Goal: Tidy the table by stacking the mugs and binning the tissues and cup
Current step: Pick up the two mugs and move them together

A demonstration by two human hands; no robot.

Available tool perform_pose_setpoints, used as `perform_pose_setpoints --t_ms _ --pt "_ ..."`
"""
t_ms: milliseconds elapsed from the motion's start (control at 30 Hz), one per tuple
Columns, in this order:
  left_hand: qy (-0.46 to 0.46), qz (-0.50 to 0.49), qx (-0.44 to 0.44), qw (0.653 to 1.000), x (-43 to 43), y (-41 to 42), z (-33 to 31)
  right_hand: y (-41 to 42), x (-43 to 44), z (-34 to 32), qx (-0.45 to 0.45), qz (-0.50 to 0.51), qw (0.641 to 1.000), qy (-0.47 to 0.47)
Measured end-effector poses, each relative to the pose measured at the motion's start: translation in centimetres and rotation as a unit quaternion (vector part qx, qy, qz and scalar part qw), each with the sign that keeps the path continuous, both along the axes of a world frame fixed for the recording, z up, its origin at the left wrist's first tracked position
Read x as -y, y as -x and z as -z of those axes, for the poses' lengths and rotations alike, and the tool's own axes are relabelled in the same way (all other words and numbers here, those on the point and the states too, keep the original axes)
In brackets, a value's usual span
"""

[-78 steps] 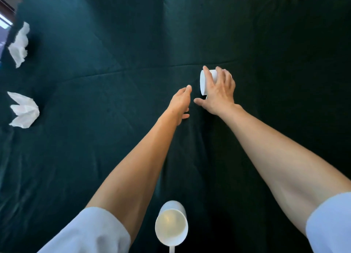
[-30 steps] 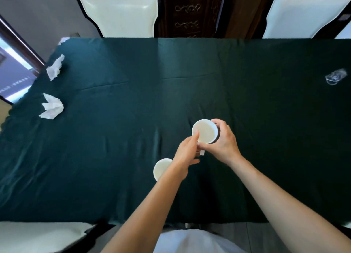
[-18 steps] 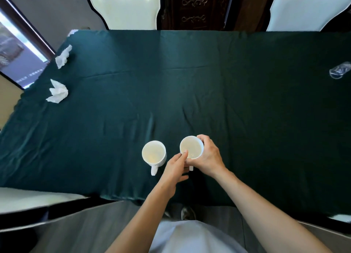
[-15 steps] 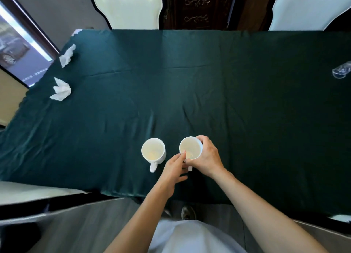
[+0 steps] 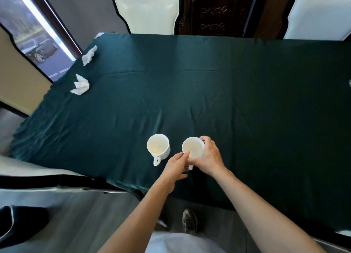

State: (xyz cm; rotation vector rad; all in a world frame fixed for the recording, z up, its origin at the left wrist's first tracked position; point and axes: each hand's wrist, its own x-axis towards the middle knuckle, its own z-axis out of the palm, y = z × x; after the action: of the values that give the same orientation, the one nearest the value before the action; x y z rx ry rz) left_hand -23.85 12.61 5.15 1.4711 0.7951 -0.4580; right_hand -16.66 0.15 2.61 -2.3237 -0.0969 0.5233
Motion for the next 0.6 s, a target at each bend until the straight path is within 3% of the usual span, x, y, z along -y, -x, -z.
perform_pose_setpoints --t_ms 167,433,600 --pt "-0.029 0.042 0.005 0.999 -0.6 -0.5 -1.3 0.1 -0.1 -0.9 -0.015 -0.020 0.999 0.022" --pt "-0.225 0.172 0.086 0.955 -5.8 -2.0 -7.1 -1.3 -3.5 -4.7 0.026 -0.029 0.998 0.050" --pt "-0.240 0.132 0.134 0.952 -10.4 0.7 -9.8 0.2 -6.6 -5.6 0.046 -0.015 0.996 0.075"
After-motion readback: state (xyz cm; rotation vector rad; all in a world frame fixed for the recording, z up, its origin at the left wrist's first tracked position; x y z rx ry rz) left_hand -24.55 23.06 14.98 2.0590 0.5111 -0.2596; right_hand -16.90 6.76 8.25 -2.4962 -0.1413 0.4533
